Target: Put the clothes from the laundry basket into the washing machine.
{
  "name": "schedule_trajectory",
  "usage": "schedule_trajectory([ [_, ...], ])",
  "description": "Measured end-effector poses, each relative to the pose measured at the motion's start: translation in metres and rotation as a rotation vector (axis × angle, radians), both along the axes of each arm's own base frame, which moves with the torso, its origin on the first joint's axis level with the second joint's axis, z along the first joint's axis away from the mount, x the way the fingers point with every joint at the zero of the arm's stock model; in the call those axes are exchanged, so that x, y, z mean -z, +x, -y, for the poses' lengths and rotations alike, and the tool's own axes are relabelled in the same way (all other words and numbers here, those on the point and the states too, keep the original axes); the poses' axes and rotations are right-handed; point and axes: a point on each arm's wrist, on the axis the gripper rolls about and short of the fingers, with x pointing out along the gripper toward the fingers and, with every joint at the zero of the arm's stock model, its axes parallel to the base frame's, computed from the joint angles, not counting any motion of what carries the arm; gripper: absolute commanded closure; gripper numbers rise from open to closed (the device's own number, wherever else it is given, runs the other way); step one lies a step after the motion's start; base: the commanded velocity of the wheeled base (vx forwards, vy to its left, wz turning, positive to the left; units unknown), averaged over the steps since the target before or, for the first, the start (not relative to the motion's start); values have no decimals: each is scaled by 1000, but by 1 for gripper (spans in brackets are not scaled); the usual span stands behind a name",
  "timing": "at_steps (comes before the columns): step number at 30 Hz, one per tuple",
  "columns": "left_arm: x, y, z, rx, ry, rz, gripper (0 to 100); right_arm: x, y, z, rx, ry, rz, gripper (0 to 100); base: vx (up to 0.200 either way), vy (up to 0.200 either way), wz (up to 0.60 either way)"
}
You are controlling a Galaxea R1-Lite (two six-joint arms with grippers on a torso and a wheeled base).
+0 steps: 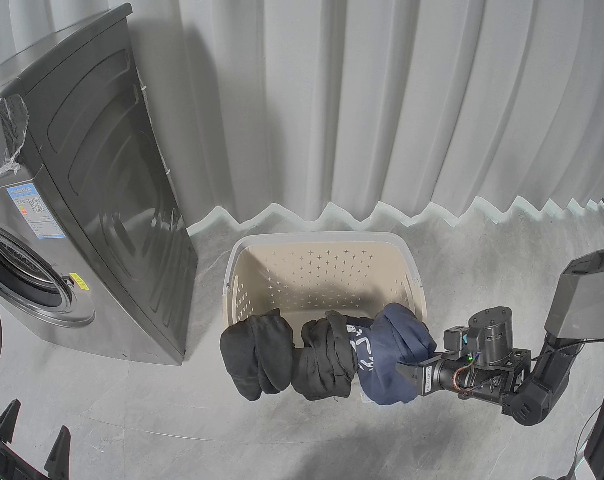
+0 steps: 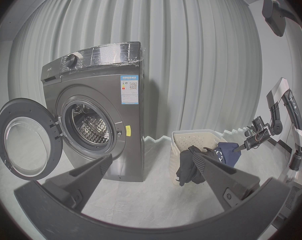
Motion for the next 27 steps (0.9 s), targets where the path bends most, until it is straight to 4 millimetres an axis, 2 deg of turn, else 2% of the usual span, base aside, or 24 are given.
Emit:
schedule_trajectory([
  [7,0,0,0,0,0,0,0,9,11,2,47,-18,6,0,0,0,0],
  [19,0,0,0,0,0,0,0,23,42,1,110,-21,32,0,0,0,0],
  [20,0,0,0,0,0,0,0,24,43,1,112,-20,36,100,0,0,0],
  [27,0,0,0,0,0,0,0,28,44,-1,109,-25,28,100,0,0,0],
])
